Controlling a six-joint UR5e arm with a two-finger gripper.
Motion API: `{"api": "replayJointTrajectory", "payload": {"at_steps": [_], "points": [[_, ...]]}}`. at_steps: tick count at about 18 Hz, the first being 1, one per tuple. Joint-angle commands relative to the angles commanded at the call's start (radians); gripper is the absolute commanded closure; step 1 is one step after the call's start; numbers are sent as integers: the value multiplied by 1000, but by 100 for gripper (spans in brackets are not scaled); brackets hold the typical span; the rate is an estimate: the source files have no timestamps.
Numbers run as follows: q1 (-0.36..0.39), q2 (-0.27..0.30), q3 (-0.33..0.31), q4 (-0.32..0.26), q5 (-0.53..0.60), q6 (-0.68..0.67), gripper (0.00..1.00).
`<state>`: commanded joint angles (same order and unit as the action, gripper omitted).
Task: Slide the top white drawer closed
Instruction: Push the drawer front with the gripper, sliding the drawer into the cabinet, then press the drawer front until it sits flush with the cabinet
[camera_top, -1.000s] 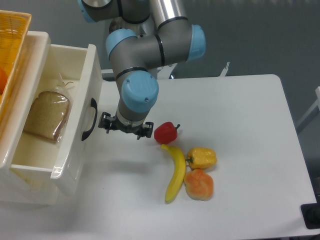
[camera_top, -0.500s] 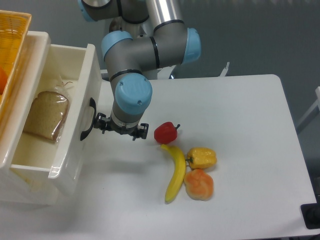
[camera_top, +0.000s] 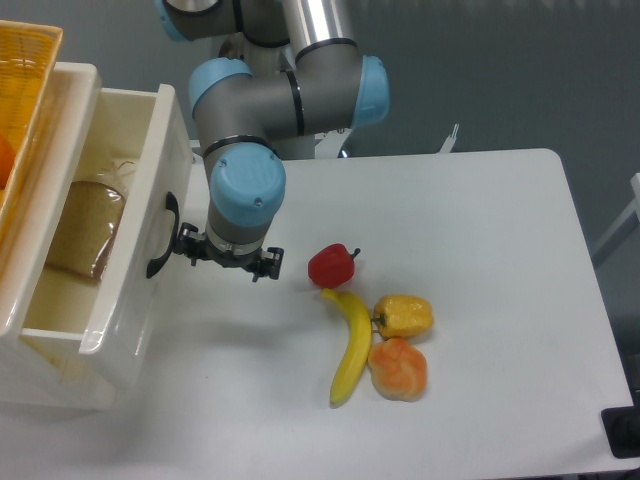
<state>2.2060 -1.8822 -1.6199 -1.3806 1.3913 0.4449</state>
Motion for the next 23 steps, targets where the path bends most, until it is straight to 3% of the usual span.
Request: {"api": "replayJointTrajectory", "payload": {"at_steps": [23], "points": [[-80,6,14,3,5,-6,0]]}}
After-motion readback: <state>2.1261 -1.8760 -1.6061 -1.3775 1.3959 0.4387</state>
